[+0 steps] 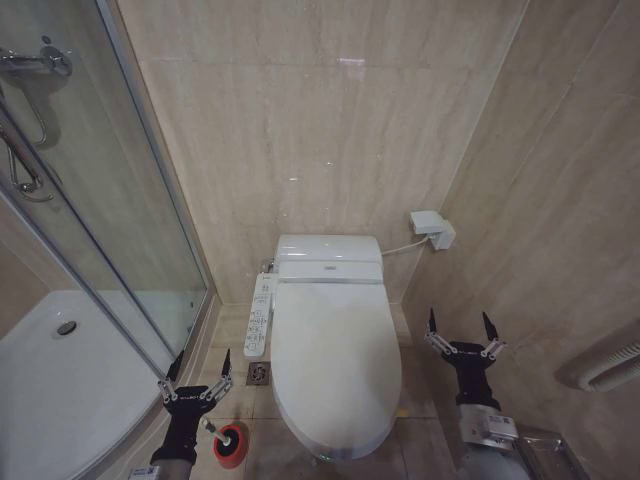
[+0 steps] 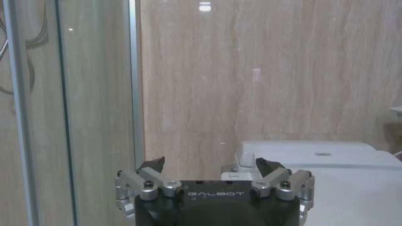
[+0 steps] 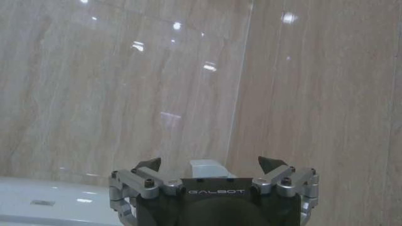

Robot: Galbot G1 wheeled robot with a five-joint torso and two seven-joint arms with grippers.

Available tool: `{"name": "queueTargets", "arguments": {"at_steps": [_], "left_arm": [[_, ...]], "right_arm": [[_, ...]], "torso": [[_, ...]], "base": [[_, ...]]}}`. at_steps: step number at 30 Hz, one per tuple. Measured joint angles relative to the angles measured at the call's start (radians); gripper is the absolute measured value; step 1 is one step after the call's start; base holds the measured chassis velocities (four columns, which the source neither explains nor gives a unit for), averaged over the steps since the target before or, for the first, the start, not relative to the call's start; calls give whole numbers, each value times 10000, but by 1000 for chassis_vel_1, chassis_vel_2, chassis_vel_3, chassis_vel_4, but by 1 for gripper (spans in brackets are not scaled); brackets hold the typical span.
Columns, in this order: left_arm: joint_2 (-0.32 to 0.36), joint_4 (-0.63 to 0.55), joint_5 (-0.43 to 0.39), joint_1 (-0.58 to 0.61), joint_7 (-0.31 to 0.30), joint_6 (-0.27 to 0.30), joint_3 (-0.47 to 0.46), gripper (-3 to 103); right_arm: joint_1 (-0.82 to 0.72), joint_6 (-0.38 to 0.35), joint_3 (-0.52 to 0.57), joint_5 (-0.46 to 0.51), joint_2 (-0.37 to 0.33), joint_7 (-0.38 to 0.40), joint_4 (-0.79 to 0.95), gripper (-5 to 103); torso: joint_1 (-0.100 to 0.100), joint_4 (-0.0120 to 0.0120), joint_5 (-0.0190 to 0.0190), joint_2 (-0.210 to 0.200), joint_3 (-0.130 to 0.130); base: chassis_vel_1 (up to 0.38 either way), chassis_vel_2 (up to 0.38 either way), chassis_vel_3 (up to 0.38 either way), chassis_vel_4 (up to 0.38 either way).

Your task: Open the toilet lid, clean the toilet bowl with a toilet brush, close the toilet lid, and flush.

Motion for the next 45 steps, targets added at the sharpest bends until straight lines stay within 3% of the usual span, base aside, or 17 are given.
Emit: {"name": "queueTargets", "arguments": {"at_steps": [17, 20, 22, 26, 32, 37, 45], "left_arm": [[4, 26, -27, -107, 10, 96, -32, 94], [30, 232, -206, -604, 82, 571, -209, 94], [83, 583, -514, -1443, 196, 1369, -508, 89], [90, 702, -572, -1894, 236, 1589, -573, 89], [231, 1508, -992, -3599, 525, 2978, -1197, 89], [201, 1698, -1016, -3947, 1114, 2323, -892, 89], [221, 1777, -987, -3928, 1294, 1932, -826, 89]], "right_arm": [[0, 0, 0, 0, 0, 0, 0, 100], [1, 0, 0, 0, 0, -1, 0, 100], [1, 0, 1, 0, 0, -1, 0, 100], [1, 0, 2, 0, 0, 0, -1, 100], [0, 0, 1, 0, -1, -1, -1, 100], [2, 1, -1, 0, -1, -1, -1, 100], [1, 0, -1, 0, -1, -1, -1, 100]], "torso": [[0, 2, 0, 0, 0], [0, 3, 1, 0, 0], [0, 1, -1, 0, 0], [0, -1, -2, 0, 0], [0, 0, 0, -1, 1], [1, -1, -1, -1, 1], [0, 1, 0, -1, 0]], "base": [[0, 0, 0, 0], [0, 0, 0, 0], [0, 0, 0, 0], [0, 0, 0, 0], [0, 0, 0, 0], [0, 0, 0, 0], [0, 0, 0, 0]]}}
